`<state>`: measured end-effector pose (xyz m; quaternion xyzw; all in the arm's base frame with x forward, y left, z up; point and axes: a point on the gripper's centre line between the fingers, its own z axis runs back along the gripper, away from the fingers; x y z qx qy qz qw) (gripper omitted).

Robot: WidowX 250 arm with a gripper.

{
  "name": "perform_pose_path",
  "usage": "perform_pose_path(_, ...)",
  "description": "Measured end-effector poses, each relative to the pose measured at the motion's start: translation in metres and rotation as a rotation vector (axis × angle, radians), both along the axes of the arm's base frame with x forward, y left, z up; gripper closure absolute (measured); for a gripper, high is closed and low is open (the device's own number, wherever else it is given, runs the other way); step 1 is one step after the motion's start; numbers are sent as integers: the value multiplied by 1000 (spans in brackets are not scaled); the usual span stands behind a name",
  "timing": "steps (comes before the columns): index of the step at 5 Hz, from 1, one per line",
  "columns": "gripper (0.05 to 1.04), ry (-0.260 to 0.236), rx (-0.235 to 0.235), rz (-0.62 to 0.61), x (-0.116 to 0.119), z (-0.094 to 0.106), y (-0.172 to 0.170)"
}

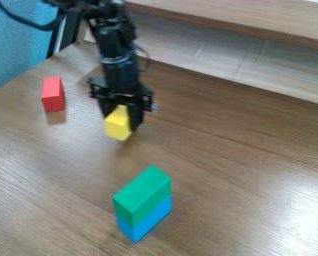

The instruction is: Move the yellow rectangle to the left side of the table

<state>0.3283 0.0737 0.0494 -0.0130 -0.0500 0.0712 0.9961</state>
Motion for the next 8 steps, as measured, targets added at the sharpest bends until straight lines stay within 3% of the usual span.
perform_pose_path(1,486,47,-14,56,-25,-15,23)
perform_pose_path(2,486,35,-8,116,-43,-13,45)
perform_pose_path(4,486,33,-26,130,-49,-16,51)
perform_pose_path(5,435,35,-24,123,-49,-16,51)
perform_pose_path(6,149,31,-13,139,-48,-16,52)
perform_pose_path(7,78,0,-19,139,-46,-6,50)
perform_pose_path(8,83,-55,-27,155,-44,18,46)
